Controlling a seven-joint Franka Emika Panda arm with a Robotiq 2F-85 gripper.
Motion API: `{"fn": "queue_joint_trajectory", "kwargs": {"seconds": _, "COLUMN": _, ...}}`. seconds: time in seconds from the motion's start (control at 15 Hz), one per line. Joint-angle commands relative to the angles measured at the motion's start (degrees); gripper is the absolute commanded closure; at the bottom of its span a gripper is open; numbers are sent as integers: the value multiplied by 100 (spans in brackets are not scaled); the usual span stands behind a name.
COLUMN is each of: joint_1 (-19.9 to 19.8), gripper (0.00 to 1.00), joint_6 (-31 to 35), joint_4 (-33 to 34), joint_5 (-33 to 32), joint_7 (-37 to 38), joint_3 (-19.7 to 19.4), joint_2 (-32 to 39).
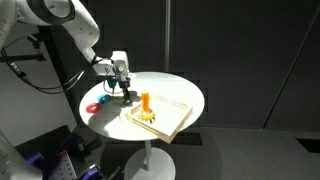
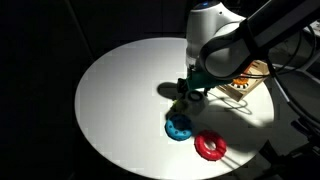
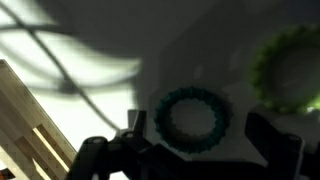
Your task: Put the light green ring around the orange rod
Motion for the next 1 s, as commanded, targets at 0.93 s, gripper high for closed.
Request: {"fn": "queue_joint_trajectory", "kwargs": {"seconds": 0.93, "joint_1": 96, "gripper": 39, "joint_6": 205, "joint_4": -572, "joint_5": 33, "joint_7": 359, "joint_3": -155, "joint_2": -335}}
